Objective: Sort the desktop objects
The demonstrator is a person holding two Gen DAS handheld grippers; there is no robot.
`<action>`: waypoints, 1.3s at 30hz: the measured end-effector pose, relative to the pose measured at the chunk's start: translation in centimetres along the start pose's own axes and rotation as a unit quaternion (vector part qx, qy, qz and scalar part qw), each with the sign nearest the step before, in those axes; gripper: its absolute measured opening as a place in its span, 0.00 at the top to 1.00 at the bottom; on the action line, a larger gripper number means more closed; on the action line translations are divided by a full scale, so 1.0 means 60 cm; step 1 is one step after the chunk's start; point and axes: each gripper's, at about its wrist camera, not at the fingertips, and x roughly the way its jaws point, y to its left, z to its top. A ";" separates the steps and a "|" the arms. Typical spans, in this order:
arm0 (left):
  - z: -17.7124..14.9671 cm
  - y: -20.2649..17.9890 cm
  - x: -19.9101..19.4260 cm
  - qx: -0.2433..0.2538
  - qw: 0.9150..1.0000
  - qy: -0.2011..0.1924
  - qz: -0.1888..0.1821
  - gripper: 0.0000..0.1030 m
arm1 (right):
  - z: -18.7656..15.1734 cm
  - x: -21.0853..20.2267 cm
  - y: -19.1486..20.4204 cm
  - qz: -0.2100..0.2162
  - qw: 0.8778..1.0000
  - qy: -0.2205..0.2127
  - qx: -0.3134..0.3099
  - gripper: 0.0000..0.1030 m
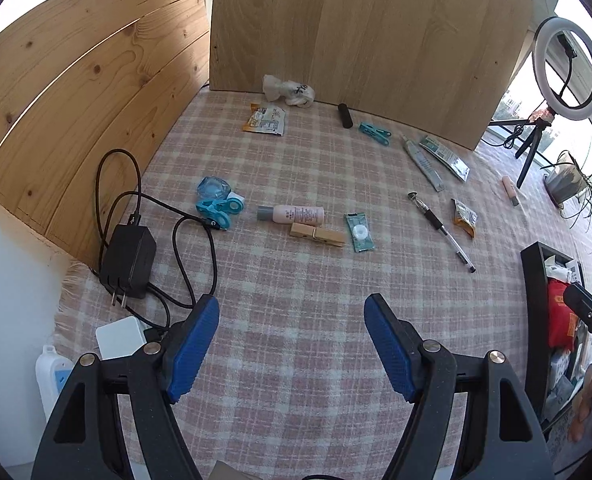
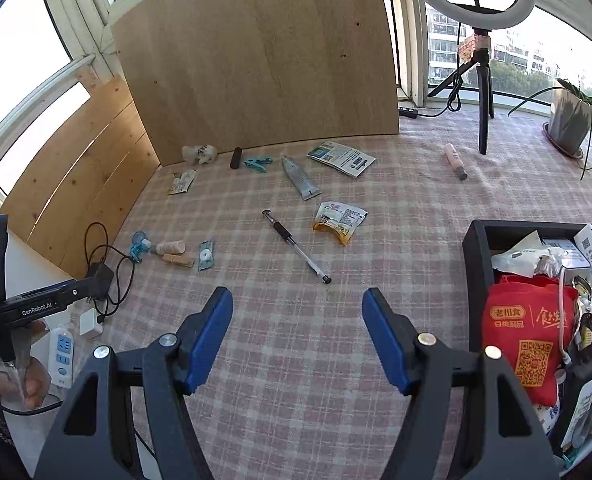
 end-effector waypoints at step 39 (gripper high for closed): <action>0.128 -0.006 0.166 0.082 0.992 0.091 0.009 0.29 | 0.101 0.205 0.004 0.037 0.991 0.122 -0.028 0.37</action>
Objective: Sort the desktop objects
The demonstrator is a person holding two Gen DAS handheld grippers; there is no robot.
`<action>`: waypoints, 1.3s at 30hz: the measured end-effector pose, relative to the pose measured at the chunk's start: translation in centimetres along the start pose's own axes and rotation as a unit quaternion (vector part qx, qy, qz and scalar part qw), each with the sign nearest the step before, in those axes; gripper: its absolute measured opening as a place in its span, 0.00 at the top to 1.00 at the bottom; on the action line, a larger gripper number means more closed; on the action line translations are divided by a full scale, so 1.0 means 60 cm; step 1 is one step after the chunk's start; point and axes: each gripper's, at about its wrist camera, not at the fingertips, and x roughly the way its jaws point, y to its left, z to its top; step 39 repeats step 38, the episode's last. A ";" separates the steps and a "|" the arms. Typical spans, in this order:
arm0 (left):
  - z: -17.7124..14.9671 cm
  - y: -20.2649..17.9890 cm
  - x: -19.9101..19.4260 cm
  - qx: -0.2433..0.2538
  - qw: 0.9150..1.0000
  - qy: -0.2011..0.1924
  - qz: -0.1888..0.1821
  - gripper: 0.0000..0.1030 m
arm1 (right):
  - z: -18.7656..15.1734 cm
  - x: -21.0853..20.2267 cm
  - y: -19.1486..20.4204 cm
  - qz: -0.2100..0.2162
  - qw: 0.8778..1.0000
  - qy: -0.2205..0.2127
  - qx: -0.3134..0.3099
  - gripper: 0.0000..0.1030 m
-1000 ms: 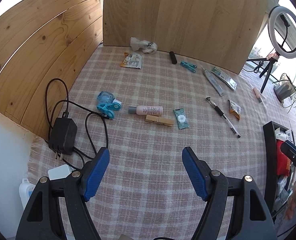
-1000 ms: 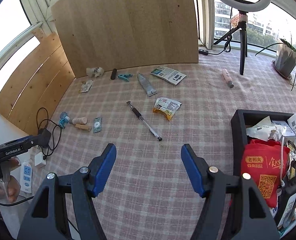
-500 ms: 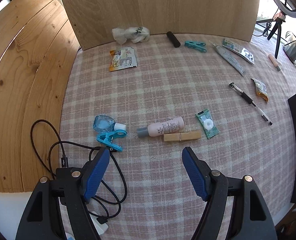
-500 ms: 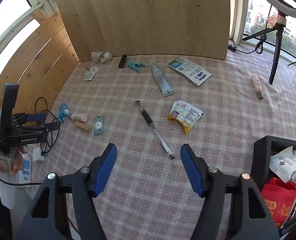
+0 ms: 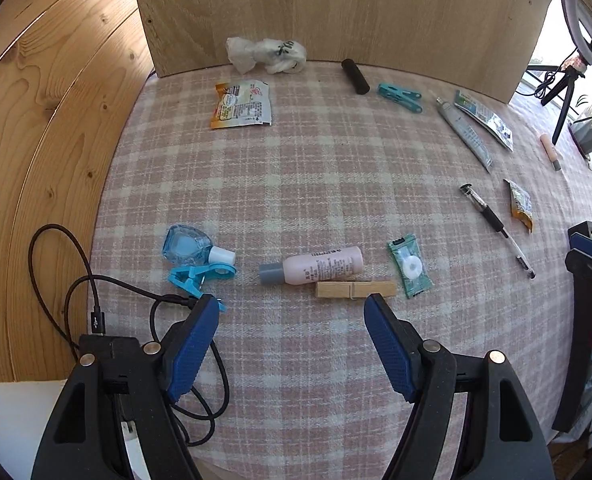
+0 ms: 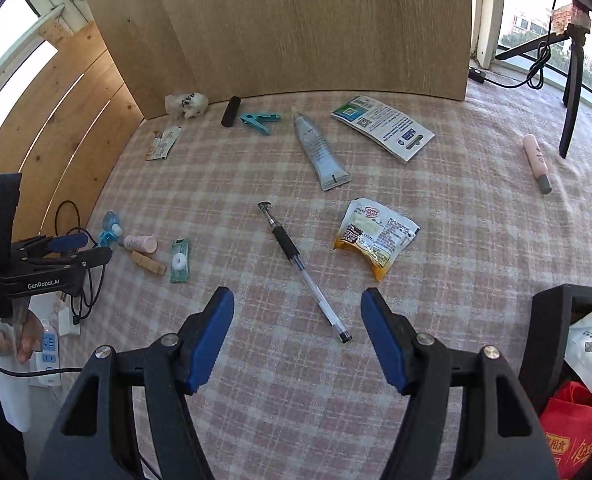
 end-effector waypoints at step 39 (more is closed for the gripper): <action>-0.105 -0.128 -0.197 0.008 0.990 -0.126 -0.067 0.23 | -0.098 -0.126 0.017 -0.039 0.995 -0.079 0.038 0.36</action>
